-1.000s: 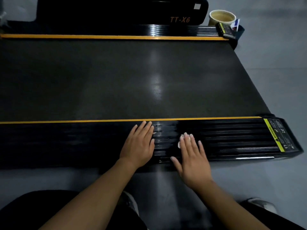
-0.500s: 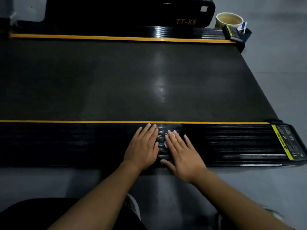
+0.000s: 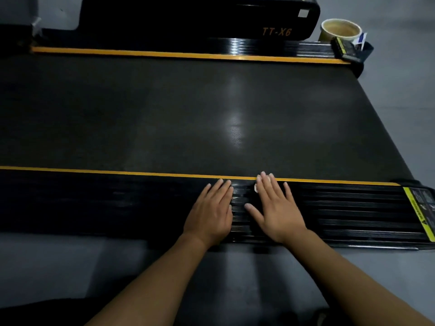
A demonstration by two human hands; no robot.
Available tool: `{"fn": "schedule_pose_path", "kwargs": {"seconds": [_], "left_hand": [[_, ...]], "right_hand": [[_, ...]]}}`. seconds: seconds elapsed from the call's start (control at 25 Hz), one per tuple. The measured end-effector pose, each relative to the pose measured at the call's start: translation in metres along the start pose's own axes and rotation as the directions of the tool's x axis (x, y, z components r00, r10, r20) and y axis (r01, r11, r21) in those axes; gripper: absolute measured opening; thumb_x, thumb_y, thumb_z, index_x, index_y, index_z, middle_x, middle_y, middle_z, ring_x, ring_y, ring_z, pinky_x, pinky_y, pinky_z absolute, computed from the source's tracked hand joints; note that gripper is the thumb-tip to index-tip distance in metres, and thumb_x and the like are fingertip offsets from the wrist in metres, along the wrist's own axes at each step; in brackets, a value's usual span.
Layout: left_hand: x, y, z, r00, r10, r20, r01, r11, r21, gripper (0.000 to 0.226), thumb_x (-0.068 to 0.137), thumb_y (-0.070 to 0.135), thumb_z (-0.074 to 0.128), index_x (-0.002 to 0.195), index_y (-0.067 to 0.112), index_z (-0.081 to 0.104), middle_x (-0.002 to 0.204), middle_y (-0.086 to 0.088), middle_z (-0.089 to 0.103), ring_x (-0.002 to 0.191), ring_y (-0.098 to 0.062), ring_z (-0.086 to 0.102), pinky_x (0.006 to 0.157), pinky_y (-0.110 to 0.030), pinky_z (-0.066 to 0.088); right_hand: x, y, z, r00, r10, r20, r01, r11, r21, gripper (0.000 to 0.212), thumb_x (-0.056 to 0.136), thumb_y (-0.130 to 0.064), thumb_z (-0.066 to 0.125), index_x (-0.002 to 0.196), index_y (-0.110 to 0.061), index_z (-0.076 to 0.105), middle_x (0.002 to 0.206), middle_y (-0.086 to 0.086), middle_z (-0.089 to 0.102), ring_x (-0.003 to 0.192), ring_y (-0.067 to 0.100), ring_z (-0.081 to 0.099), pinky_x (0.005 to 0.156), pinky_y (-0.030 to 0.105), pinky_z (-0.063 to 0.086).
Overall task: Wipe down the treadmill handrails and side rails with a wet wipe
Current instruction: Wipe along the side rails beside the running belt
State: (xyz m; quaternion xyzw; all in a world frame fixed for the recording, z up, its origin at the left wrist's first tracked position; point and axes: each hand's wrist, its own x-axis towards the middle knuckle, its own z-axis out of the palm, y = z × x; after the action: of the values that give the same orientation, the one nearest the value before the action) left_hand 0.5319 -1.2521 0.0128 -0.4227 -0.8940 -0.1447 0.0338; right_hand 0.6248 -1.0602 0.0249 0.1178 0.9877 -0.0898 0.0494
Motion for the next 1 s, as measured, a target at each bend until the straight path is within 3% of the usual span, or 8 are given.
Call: {"fn": "schedule_pose_path", "kwargs": {"seconds": [0.2,0.32,0.36,0.48,0.52,0.68,0.84,1.0], "left_hand": [[-0.003,-0.002,0.001,0.992,-0.082,-0.094,0.074,0.994,-0.08,0.057,0.088,0.021,0.039,0.133,-0.003,0.064,0.142,-0.017,0.061,0.138,-0.032,0.053,0.118,-0.048,0.039],[-0.004,-0.007,0.002,0.988,-0.108,-0.114,0.089,0.983,-0.163,0.059,0.086,0.018,0.036,0.133,-0.002,0.064,0.143,-0.016,0.061,0.138,-0.033,0.053,0.118,-0.049,0.038],[-0.003,-0.008,0.002,0.984,-0.132,-0.121,0.106,0.975,-0.196,0.06,0.085,0.017,0.034,0.133,-0.003,0.064,0.143,-0.015,0.061,0.138,-0.033,0.053,0.118,-0.049,0.039],[-0.003,-0.015,0.002,0.98,-0.157,-0.124,0.117,0.954,-0.277,0.059,0.086,0.015,0.032,0.131,-0.004,0.066,0.14,-0.016,0.063,0.136,-0.032,0.055,0.114,-0.051,0.044],[-0.003,-0.019,0.0,0.988,-0.116,-0.106,0.084,0.961,-0.264,0.058,0.087,0.015,0.033,0.13,-0.003,0.066,0.14,-0.016,0.063,0.136,-0.032,0.055,0.113,-0.05,0.045],[-0.008,-0.05,-0.012,0.992,0.128,-0.008,-0.129,0.99,-0.05,0.052,0.095,0.025,0.04,0.135,0.004,0.064,0.147,-0.012,0.059,0.139,-0.027,0.053,0.112,-0.044,0.047],[-0.017,-0.055,-0.017,0.995,0.092,0.023,-0.093,0.995,0.046,0.054,0.098,0.032,0.039,0.143,0.007,0.059,0.152,-0.009,0.053,0.144,-0.023,0.047,0.117,-0.043,0.041],[-0.018,-0.052,-0.018,0.997,0.058,0.052,-0.059,0.998,0.021,0.056,0.098,0.032,0.037,0.146,0.009,0.055,0.156,-0.007,0.049,0.148,-0.022,0.041,0.121,-0.044,0.036]], "right_hand": [[0.012,-0.029,0.005,0.982,-0.186,0.039,0.186,0.982,0.003,0.1,0.087,-0.077,-0.02,0.165,-0.018,0.004,0.171,-0.002,-0.009,0.156,0.016,-0.017,0.128,0.048,-0.002],[0.011,-0.008,0.002,0.997,0.068,-0.029,-0.066,0.995,0.081,0.106,0.085,-0.08,-0.018,0.165,-0.017,0.009,0.173,0.0,-0.001,0.157,0.014,-0.012,0.126,0.044,-0.006],[0.008,-0.015,0.003,0.996,0.081,-0.04,-0.078,0.994,0.08,0.104,0.088,-0.08,-0.013,0.165,-0.013,0.012,0.172,0.003,0.002,0.158,0.018,-0.007,0.127,0.046,-0.002],[-0.002,-0.045,0.02,0.991,-0.122,-0.049,0.121,0.992,-0.031,0.091,0.1,-0.073,0.002,0.163,-0.011,0.02,0.171,0.006,0.009,0.159,0.024,0.001,0.127,0.047,0.004],[-0.002,-0.044,0.02,0.987,-0.151,-0.047,0.149,0.988,-0.041,0.087,0.101,-0.072,0.005,0.163,-0.012,0.021,0.171,0.005,0.011,0.159,0.023,0.003,0.126,0.047,0.004],[-0.004,-0.047,0.016,0.99,0.017,-0.137,-0.019,1.0,-0.012,0.088,0.102,-0.069,0.009,0.158,-0.007,0.036,0.168,0.011,0.025,0.157,0.027,0.019,0.125,0.05,0.015],[-0.017,-0.064,0.021,0.981,-0.177,-0.078,0.167,0.979,-0.117,0.087,0.102,-0.07,0.015,0.158,-0.007,0.036,0.166,0.012,0.028,0.155,0.029,0.025,0.123,0.049,0.016],[-0.023,-0.051,0.015,0.984,0.106,-0.14,-0.119,0.989,-0.084,0.089,0.102,-0.07,0.011,0.158,-0.006,0.034,0.167,0.013,0.028,0.156,0.029,0.022,0.123,0.05,0.015]]}}
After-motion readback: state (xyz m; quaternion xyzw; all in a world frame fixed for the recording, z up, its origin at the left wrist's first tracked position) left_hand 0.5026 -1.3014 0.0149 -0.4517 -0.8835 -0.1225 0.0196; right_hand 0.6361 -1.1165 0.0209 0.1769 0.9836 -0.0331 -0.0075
